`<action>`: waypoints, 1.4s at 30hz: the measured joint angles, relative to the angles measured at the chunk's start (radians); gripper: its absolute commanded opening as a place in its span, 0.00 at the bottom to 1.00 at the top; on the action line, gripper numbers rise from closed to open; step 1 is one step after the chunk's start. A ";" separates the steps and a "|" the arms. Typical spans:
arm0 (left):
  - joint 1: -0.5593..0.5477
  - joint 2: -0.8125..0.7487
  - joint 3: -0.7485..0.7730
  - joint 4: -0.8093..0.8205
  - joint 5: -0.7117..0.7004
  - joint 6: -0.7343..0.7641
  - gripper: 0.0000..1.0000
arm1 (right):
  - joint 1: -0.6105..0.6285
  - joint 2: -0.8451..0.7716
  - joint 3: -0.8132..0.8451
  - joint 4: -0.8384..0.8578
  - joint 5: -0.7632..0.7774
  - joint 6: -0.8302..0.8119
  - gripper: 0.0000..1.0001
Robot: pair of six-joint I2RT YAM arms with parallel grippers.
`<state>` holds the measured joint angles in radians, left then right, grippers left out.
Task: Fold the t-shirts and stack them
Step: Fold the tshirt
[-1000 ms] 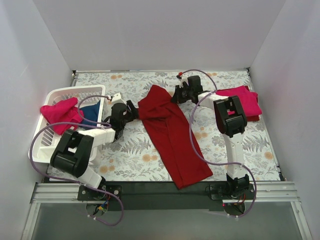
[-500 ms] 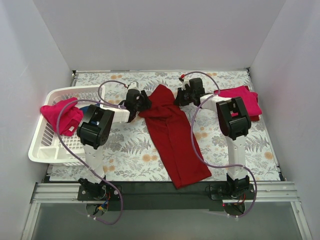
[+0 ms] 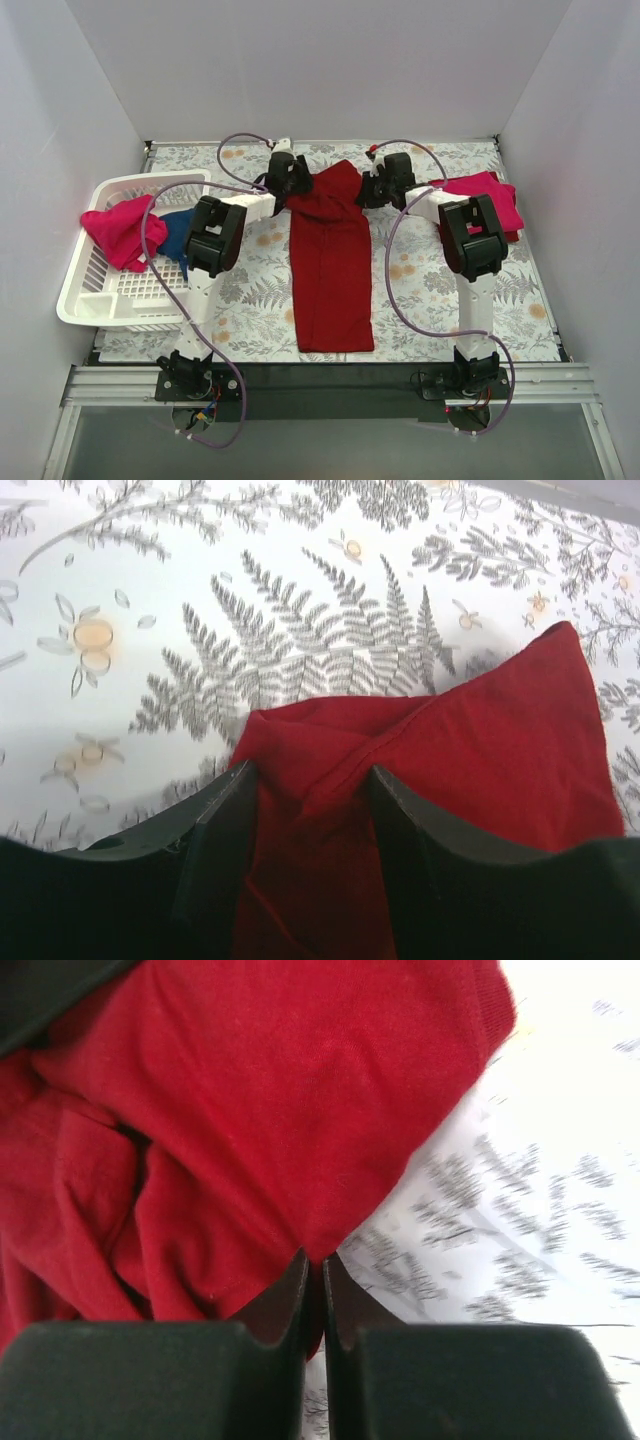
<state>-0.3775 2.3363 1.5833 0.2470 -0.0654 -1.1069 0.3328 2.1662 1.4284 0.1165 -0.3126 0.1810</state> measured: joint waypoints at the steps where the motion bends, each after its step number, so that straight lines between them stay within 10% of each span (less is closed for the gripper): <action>1: 0.002 0.018 0.029 -0.005 0.004 0.006 0.47 | -0.005 0.000 0.011 -0.009 0.003 0.001 0.05; 12: 0.048 0.232 0.376 -0.060 0.044 0.060 0.57 | -0.064 0.149 0.360 -0.064 -0.014 0.003 0.20; 20: 0.070 0.224 0.373 -0.030 0.109 0.114 0.89 | -0.071 0.148 0.358 -0.090 -0.048 -0.027 0.45; 30: 0.050 -0.311 -0.232 0.066 0.106 0.103 0.89 | -0.002 -0.381 -0.233 -0.050 0.029 -0.046 0.50; 42: -0.159 -0.933 -0.996 -0.043 -0.087 -0.113 0.86 | 0.354 -0.929 -0.803 -0.108 0.217 0.087 0.51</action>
<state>-0.5369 1.4033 0.5869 0.2043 -0.1528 -1.2194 0.6872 1.2369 0.6258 0.0082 -0.0956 0.2680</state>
